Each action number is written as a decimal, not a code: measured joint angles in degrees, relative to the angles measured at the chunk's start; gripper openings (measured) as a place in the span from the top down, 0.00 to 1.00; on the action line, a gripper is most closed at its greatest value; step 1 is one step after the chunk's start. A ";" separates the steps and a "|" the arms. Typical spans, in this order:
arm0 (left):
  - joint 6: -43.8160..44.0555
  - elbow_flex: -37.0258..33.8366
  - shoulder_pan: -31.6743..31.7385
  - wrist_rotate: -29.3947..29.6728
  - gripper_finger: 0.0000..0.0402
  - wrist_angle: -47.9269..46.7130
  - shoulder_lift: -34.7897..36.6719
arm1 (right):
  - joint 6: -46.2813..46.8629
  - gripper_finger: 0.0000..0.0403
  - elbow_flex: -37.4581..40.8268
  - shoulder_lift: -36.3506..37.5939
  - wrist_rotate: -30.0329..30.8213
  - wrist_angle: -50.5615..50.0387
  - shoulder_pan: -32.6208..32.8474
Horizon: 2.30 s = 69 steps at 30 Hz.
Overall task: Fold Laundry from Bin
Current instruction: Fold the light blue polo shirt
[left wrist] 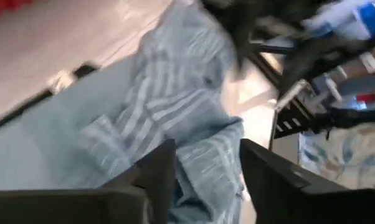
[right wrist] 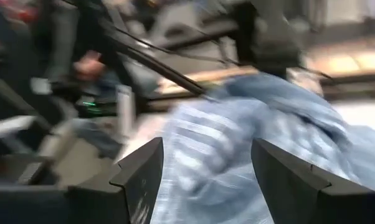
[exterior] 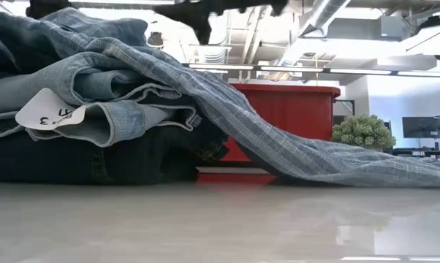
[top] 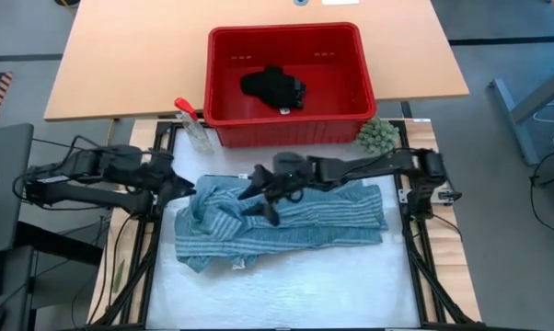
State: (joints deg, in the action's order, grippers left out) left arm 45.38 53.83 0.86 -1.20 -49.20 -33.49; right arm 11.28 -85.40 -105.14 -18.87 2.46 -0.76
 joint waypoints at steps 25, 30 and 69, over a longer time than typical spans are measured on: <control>-7.24 -18.61 -1.59 -14.59 0.48 22.68 -4.61 | 16.64 0.33 -13.55 -8.61 17.96 -21.93 1.59; -6.62 -18.63 -1.61 -14.72 0.50 23.38 -4.75 | 15.95 0.37 -13.53 -8.61 19.01 -23.09 2.89; 7.89 -14.17 -33.75 -9.98 1.00 25.91 -13.76 | 32.42 0.27 0.89 -0.77 9.91 -13.48 9.88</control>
State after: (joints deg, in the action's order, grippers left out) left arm 53.26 39.66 -32.89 -11.18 -23.29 -47.24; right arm 43.70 -84.51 -105.92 -8.96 -11.02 9.12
